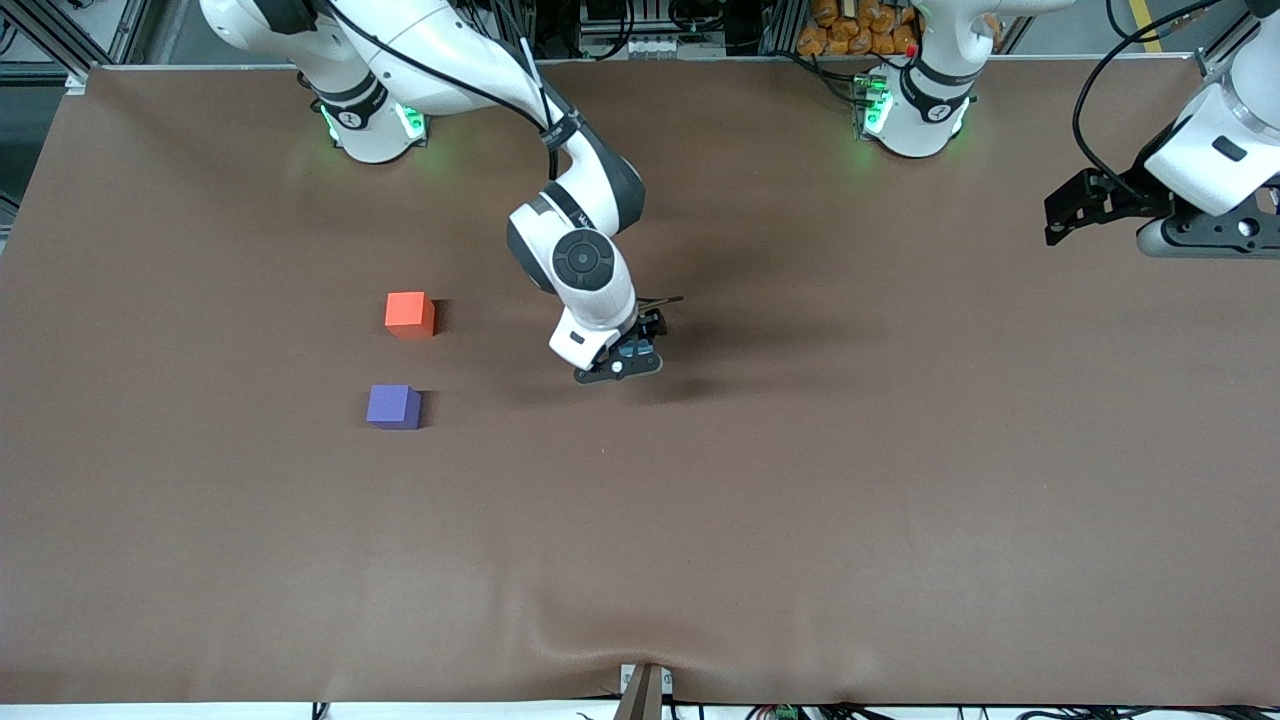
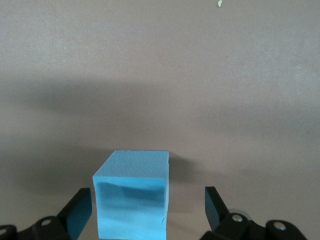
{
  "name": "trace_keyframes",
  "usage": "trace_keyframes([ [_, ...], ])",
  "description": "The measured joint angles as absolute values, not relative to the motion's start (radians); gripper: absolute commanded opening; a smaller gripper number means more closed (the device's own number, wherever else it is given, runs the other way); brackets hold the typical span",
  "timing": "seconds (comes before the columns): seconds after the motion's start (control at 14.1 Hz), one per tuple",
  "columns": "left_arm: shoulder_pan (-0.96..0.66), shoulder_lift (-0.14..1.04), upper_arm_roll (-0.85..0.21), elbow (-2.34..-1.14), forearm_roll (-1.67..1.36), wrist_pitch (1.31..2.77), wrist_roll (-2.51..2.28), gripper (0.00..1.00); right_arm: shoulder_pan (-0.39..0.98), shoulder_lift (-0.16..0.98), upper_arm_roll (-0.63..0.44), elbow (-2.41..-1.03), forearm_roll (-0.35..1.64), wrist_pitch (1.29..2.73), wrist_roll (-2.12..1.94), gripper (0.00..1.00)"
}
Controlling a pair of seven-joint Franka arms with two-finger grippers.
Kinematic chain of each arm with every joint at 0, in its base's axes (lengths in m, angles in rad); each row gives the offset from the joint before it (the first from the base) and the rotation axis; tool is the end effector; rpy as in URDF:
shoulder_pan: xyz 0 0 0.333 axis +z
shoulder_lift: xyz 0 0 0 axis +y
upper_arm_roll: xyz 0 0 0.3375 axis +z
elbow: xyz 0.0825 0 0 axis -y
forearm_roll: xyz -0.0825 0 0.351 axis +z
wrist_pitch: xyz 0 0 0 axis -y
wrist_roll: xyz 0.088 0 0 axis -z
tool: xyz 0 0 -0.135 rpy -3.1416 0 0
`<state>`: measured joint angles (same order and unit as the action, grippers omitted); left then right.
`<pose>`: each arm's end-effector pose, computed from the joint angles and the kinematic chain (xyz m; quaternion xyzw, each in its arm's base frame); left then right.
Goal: Place blue block between orange and purple blocks
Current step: 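Close the right gripper on the light blue cube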
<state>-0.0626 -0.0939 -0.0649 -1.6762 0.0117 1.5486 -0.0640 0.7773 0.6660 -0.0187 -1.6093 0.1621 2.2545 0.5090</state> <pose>0.4819 -0.0618 0.6172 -0.9993 0.0315 0.0160 0.0105 0.4868 0.4747 0.2466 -0.9956 -0.0746 0.0416 0.0395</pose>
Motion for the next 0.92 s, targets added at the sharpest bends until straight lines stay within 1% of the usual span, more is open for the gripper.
trace_keyframes([
  [0.57, -0.063, -0.097, -0.082, -1.672, 0.013, 1.546, -0.034, 1.00, 0.784, 0.673, -0.019, -1.619, 0.183, 2.255, 0.546, 1.00],
  [0.92, -0.060, -0.098, -0.088, -1.650, 0.011, 1.540, -0.028, 1.00, 0.802, 0.691, -0.018, -1.619, 0.194, 2.261, 0.553, 1.00],
])
